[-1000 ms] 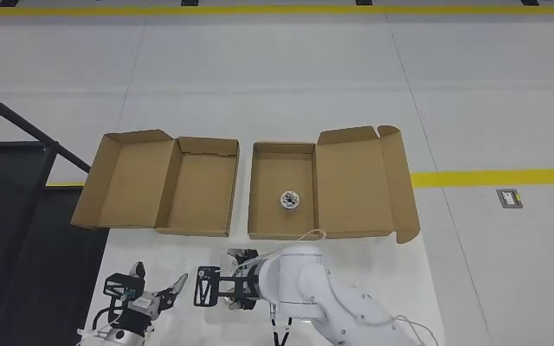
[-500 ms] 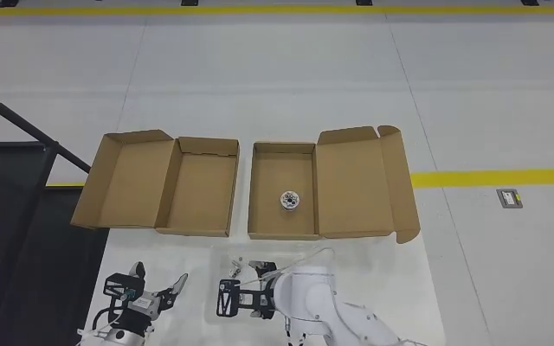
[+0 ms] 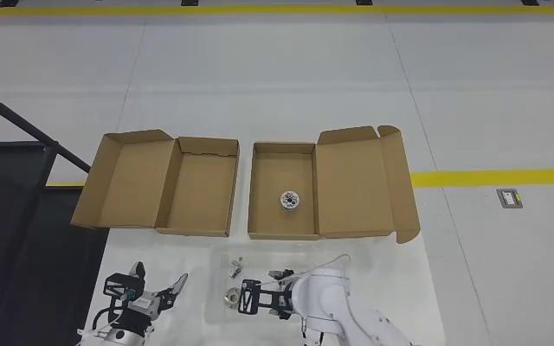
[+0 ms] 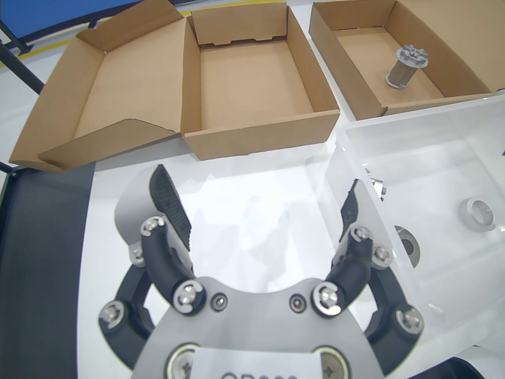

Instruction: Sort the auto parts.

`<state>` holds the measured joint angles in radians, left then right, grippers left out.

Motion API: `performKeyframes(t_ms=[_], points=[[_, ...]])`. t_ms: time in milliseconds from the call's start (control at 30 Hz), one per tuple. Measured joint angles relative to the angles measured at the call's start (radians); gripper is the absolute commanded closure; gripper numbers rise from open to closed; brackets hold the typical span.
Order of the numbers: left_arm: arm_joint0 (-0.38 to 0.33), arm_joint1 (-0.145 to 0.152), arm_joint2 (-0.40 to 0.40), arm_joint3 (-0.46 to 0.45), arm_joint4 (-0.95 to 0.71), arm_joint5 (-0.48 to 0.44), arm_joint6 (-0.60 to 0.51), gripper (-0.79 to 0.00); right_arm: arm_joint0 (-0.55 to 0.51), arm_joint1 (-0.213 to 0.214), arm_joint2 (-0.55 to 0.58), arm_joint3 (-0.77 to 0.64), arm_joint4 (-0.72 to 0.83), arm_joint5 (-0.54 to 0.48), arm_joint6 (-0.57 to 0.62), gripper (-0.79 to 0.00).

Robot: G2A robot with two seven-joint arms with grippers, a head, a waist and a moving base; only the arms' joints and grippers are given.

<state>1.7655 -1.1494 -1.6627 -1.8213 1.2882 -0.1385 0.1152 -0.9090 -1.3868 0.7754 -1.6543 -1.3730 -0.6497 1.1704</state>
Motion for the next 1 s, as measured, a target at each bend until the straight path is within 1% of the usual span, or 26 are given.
performKeyframes(t_ms=[100,167,233,267,300,367,400,500,567,600,667,800,900,1000], points=[[0.000,0.000,0.000,0.000,0.000,0.000,0.000,-0.785,0.014,-0.002,-0.007,0.017,0.008,0.019,0.016,-0.573],[0.000,0.000,0.000,0.000,0.000,0.000,0.000,-0.785,0.019,-0.004,-0.011,0.028,0.016,0.024,0.020,-0.582],[0.000,0.000,0.000,0.000,0.000,0.000,0.000,-0.785,0.027,-0.006,-0.016,0.049,0.028,0.032,0.031,-0.542],[0.000,0.000,0.000,0.000,0.000,0.000,0.000,-0.785,0.035,-0.008,-0.024,0.065,0.037,0.040,0.040,-0.542],[0.000,0.000,0.000,0.000,0.000,0.000,0.000,-0.785,0.043,-0.010,-0.031,0.078,0.045,0.046,0.047,-0.551],[0.000,0.000,0.000,0.000,0.000,0.000,0.000,-0.785,0.062,-0.014,-0.048,0.109,0.065,0.059,0.059,-0.622],[0.000,0.000,0.000,0.000,0.000,0.000,0.000,-0.785,0.070,-0.016,-0.055,0.122,0.073,0.065,0.065,-0.634],[0.000,0.000,0.000,0.000,0.000,0.000,0.000,-0.785,0.090,-0.022,-0.069,0.162,0.096,0.082,0.082,-0.585],[0.000,0.000,0.000,0.000,0.000,0.000,0.000,-0.785,0.098,-0.027,-0.077,0.187,0.104,0.085,0.077,-0.576],[0.000,0.000,0.000,0.000,0.000,0.000,0.000,-0.785,0.101,-0.028,-0.080,0.196,0.105,0.087,0.073,-0.542],[0.000,0.000,0.000,0.000,0.000,0.000,0.000,-0.785,0.107,-0.032,-0.090,0.214,0.101,0.093,0.066,-0.533],[0.000,0.000,0.000,0.000,0.000,0.000,0.000,-0.785,0.113,-0.038,-0.107,0.231,0.079,0.116,0.059,-0.468],[0.000,0.000,0.000,0.000,0.000,0.000,0.000,-0.785,0.115,-0.042,-0.118,0.239,0.063,0.125,0.052,-0.440],[0.000,0.000,0.000,0.000,0.000,0.000,0.000,-0.785,0.119,-0.046,-0.129,0.250,0.052,0.139,0.067,-0.440]])
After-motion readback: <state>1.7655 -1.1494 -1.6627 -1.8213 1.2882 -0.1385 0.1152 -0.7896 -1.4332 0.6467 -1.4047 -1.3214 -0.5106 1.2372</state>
